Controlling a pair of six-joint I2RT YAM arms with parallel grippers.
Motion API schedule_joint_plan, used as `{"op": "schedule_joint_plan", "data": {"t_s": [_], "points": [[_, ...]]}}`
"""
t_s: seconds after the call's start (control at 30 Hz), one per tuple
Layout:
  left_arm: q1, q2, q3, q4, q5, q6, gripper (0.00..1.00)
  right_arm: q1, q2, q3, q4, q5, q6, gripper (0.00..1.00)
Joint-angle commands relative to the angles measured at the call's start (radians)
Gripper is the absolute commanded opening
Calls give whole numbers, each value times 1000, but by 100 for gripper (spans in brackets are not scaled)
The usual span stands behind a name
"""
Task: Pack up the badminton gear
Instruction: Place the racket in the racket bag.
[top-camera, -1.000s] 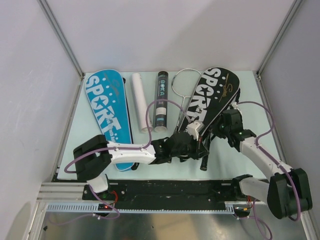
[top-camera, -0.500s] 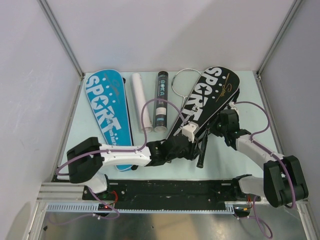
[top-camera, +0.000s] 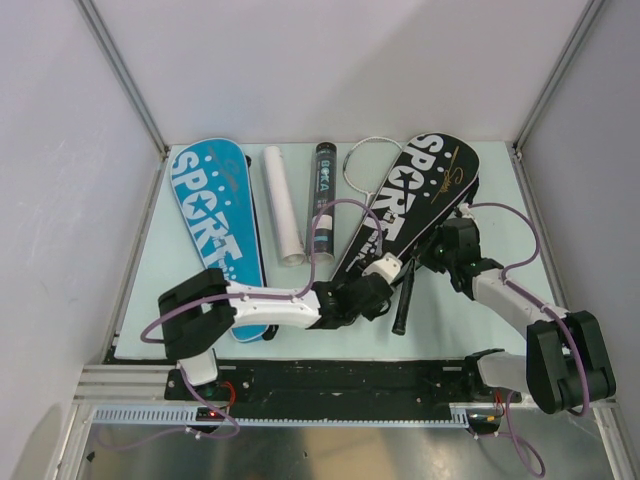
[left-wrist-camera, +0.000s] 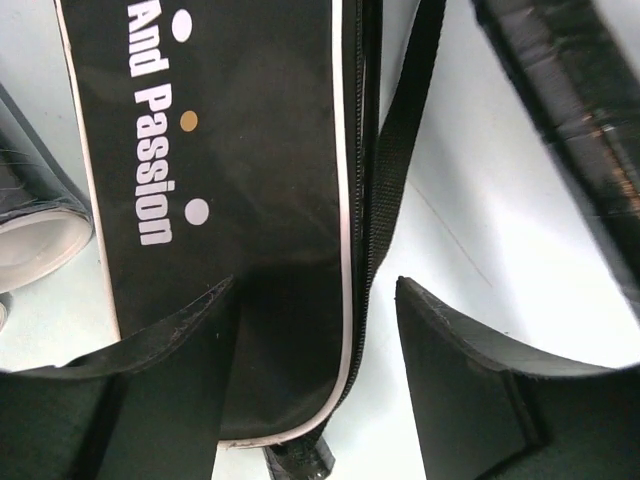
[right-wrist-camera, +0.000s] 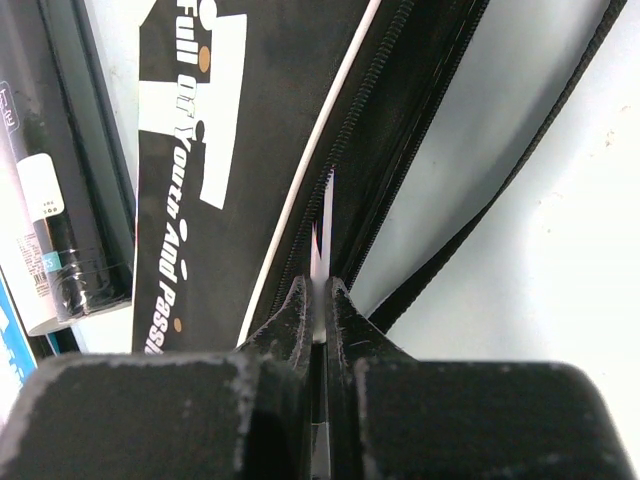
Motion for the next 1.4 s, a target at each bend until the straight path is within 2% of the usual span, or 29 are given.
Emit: {"op": "schedule_joint_plan", "data": {"t_s": [0.0, 0.1, 0.17, 0.23, 0.3, 0.37, 0.4, 0.6, 0.8, 0.97, 1.03, 1.37], "points": [[-1, 48, 64, -14, -85, 84, 66, -13, -14, 7, 94, -37, -7, 0], [-1, 78, 87, -23, -107, 106, 62, -18, -14, 7, 93, -42, -5, 0], [-1, 84, 92, -25, -110, 111, 54, -19, -15, 8, 91, -43, -4, 0], [-1, 75, 92, -27, -101, 110, 39, -20, -19, 7, 86, -41, -3, 0], [-2, 47, 89, -33, -78, 97, 18, -21, -25, 1, 85, -34, -3, 0], [-3, -1, 82, -35, -36, 70, 6, -23, -36, -7, 87, -24, 2, 0], [-5, -23, 78, -35, -11, 53, 3, -28, -41, -12, 90, -22, 9, 0], [-7, -126, 40, 6, 198, -117, 0, -47, -95, -27, 114, 13, 68, 0], [-11, -128, 3, 121, 354, -257, 0, -39, -118, -30, 142, 130, 170, 0], [-20, -116, 5, 173, 396, -317, 0, 8, -67, -32, 197, 240, 226, 0], [-22, -131, -6, 178, 370, -337, 0, 30, -38, -32, 231, 269, 235, 0], [-29, -141, -50, 243, 387, -356, 0, 117, 94, -32, 312, 377, 268, 1]]}}
